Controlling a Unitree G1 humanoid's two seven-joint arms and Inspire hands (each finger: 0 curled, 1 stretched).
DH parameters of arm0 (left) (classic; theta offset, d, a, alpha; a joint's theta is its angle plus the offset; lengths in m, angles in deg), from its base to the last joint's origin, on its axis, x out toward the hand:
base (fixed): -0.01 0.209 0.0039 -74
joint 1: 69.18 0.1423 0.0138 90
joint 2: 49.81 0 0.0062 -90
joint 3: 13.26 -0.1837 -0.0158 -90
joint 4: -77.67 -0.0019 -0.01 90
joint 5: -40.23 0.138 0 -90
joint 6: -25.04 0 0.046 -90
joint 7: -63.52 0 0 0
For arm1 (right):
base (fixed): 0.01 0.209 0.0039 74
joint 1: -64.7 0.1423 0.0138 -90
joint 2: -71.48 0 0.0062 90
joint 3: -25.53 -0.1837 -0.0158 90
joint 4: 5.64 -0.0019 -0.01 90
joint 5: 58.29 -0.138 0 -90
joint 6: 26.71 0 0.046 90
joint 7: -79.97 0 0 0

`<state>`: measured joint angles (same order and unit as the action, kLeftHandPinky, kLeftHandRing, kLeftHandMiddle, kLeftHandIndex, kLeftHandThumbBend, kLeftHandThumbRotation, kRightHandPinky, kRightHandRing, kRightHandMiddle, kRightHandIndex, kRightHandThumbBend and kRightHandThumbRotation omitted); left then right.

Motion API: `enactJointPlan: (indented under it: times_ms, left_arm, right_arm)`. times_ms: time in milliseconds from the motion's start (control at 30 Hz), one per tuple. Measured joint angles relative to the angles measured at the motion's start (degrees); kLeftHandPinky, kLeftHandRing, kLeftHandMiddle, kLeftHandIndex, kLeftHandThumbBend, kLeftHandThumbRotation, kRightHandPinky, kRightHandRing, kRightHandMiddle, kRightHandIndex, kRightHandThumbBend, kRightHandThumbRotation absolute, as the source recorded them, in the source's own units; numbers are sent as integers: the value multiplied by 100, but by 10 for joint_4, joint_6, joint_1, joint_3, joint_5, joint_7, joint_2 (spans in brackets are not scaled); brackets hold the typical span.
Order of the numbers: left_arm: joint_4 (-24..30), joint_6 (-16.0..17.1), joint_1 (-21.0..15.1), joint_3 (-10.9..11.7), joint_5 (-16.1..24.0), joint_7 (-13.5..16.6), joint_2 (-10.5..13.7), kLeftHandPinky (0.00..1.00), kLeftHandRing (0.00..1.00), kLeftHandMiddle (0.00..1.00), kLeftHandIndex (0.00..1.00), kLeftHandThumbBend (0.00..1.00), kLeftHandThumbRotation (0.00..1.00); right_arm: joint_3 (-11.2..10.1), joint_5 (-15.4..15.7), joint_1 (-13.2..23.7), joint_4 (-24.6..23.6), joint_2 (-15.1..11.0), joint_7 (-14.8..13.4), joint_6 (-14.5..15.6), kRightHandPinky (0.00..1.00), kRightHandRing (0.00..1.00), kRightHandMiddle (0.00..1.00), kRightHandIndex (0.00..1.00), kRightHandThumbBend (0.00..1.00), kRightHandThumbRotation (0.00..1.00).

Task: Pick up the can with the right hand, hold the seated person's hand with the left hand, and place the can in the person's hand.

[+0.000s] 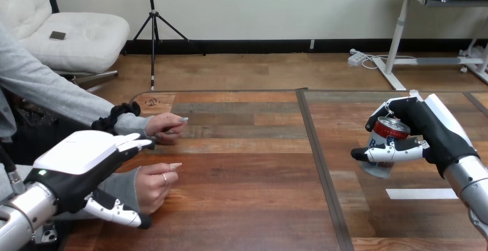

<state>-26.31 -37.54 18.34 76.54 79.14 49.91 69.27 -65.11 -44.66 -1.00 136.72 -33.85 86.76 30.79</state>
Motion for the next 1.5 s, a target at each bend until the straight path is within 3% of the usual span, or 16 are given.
enactJointPlan:
  times_ms: [700, 1500]
  left_arm:
    - [-61, -27, 0, -18, 34, 36, 13, 85, 96, 99, 96, 100, 40]
    - [-98, -42, -4, -33, 39, 57, 22, 84, 94, 96, 94, 100, 36]
  right_arm:
    - [0, -2, -2, 0, 0, 8, 0, 28, 30, 37, 42, 86, 0]
    - [0, -3, -3, 0, 0, 12, 0, 27, 30, 37, 42, 86, 0]
